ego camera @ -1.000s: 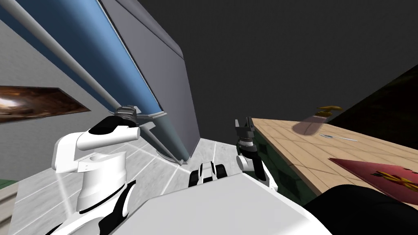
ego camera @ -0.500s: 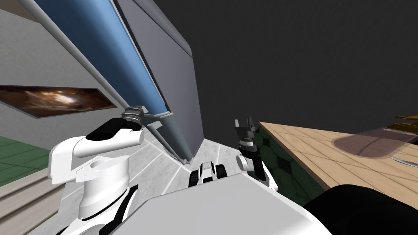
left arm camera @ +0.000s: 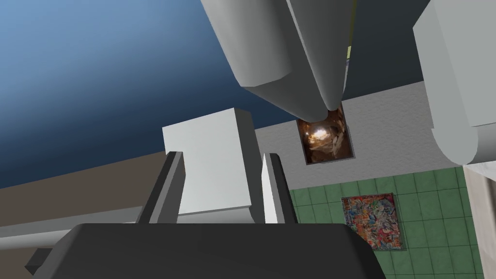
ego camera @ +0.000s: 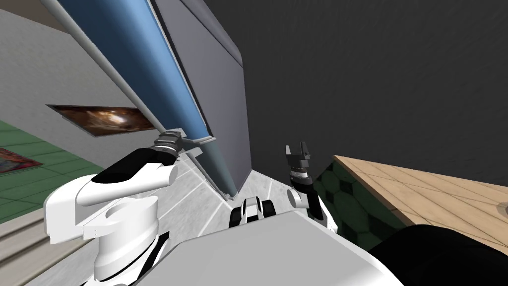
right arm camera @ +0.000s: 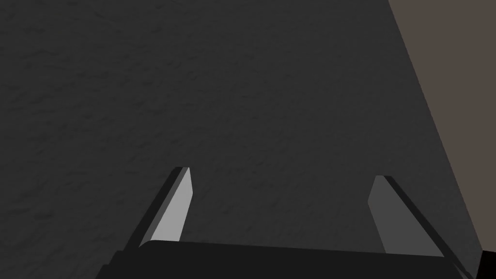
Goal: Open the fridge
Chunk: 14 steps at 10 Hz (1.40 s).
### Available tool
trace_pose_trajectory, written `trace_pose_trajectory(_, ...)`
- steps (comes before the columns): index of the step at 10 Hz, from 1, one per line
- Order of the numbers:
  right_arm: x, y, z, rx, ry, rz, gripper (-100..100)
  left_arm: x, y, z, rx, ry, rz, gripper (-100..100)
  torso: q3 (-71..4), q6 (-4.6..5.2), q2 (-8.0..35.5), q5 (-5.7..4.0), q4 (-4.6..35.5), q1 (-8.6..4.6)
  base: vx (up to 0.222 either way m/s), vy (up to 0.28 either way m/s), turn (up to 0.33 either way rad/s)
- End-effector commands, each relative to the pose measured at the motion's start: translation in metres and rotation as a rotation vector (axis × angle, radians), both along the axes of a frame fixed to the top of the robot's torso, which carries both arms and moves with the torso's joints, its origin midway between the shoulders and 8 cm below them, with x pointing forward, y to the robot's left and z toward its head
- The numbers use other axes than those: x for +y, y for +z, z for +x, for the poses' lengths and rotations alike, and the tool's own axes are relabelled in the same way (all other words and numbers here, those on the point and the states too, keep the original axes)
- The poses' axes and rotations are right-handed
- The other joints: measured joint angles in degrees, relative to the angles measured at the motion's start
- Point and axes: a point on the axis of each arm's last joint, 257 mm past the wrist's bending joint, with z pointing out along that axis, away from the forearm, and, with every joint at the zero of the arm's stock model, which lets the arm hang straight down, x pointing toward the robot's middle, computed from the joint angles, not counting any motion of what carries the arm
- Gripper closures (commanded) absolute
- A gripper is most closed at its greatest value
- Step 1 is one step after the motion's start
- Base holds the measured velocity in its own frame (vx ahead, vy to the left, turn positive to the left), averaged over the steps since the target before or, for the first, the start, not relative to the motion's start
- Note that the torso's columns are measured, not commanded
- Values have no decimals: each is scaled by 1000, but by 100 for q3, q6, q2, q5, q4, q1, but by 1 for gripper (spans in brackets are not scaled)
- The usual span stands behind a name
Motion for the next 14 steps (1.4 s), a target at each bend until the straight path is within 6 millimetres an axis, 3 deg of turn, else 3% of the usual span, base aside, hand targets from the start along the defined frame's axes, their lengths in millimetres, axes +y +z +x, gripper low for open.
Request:
trace_pose_trajectory(1,0,0,0,0,0,0,0,-27,-3,-12,4,-49,-11,100,0,-7,-2,-5,5,-4,94,-9,155)
trace_pose_trajectory(2,0,0,0,0,0,0,0,-24,-4,-7,8,-43,-11,100,0,2,5,-14,13,-11,24,-15,23)
trace_pose_trajectory(3,0,0,0,0,0,0,0,-60,3,12,-6,-150,4,100,1,6,11,-16,15,-10,-47,127,330)
trace_pose_trajectory(4,0,0,0,0,0,0,0,-65,1,14,0,-170,-3,100,-4,-7,11,-14,32,45,-58,164,314)
trace_pose_trajectory(5,0,0,0,0,0,0,0,-97,5,30,-7,-260,15,100,-12,-16,5,-13,44,57,-56,199,359)
trace_pose_trajectory(7,0,0,0,0,0,0,0,-105,5,31,-7,-292,3,100,-30,-18,-11,-29,58,32,-58,127,160)
trace_pose_trajectory(8,0,0,0,0,0,0,0,-136,5,45,3,-374,16,100,-39,-8,-29,-40,50,-12,-19,148,365)
trace_pose_trajectory(11,0,0,0,0,0,0,0,-145,9,44,-12,-410,8,100,-61,1,-51,-44,55,-12,-10,72,85)
trace_pose_trajectory(12,0,0,0,0,0,0,0,-179,5,54,3,-504,12,100,-66,1,-57,-50,57,-24,0,133,354)
trace_pose_trajectory(14,0,0,0,0,0,0,0,-184,12,53,-16,-524,11,100,-61,-8,-51,-28,56,35,-7,120,169)
